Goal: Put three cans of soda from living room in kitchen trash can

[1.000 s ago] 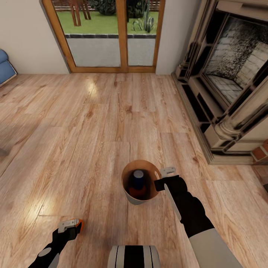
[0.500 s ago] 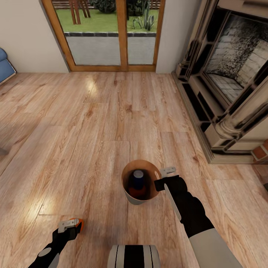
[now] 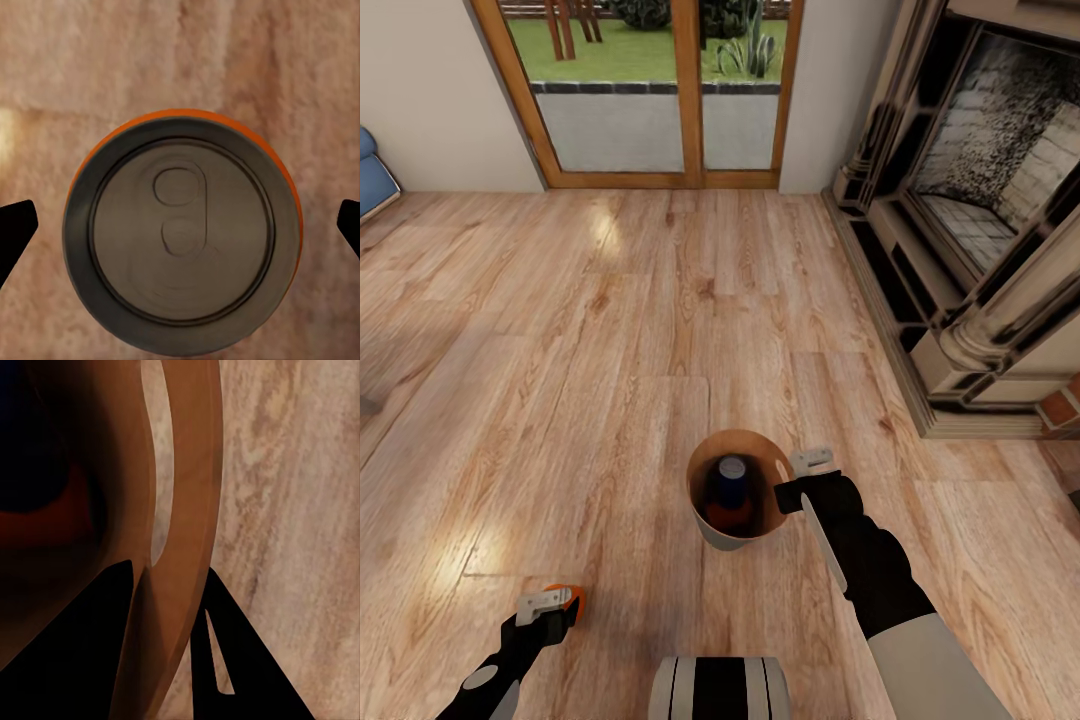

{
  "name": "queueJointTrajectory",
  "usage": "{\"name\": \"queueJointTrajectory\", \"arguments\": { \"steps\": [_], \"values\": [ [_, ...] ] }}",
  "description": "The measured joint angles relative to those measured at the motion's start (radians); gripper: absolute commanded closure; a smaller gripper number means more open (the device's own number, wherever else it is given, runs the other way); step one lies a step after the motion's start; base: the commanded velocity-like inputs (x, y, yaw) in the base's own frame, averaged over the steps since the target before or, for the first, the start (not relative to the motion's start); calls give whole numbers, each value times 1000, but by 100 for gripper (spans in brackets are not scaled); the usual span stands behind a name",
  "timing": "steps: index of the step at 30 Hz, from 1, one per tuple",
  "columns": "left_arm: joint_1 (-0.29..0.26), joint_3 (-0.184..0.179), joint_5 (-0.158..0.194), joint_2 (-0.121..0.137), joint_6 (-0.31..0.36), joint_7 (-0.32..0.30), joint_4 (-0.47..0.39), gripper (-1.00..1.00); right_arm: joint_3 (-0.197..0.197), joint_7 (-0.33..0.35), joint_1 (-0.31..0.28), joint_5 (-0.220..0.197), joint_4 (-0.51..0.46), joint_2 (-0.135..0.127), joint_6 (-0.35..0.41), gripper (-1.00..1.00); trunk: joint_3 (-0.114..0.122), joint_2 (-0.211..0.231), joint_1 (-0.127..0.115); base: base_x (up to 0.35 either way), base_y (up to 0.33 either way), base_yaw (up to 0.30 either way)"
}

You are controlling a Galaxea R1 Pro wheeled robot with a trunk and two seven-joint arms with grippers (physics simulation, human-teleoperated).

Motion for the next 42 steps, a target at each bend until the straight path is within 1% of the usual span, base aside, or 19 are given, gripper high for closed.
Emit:
{"name": "queueJointTrajectory", "arguments": {
  "steps": [4, 5, 39, 42],
  "values": [
    [0, 0, 0, 0, 0, 0, 0, -100, 0, 0, 0, -1, 0, 0, 0, 100, 0, 0, 0, 0, 0, 0],
    [0, 0, 0, 0, 0, 0, 0, 100, 0, 0, 0, -1, 0, 0, 0, 100, 0, 0, 0, 0, 0, 0],
    [0, 0, 0, 0, 0, 0, -2, 100, 0, 0, 0, 0, 0, 0, 0, 100, 0, 0, 0, 0, 0, 0],
    [0, 0, 0, 0, 0, 0, -2, 100, 0, 0, 0, 0, 0, 0, 0, 100, 12, 1, -1, 0, 0, 0]
  ]
}}
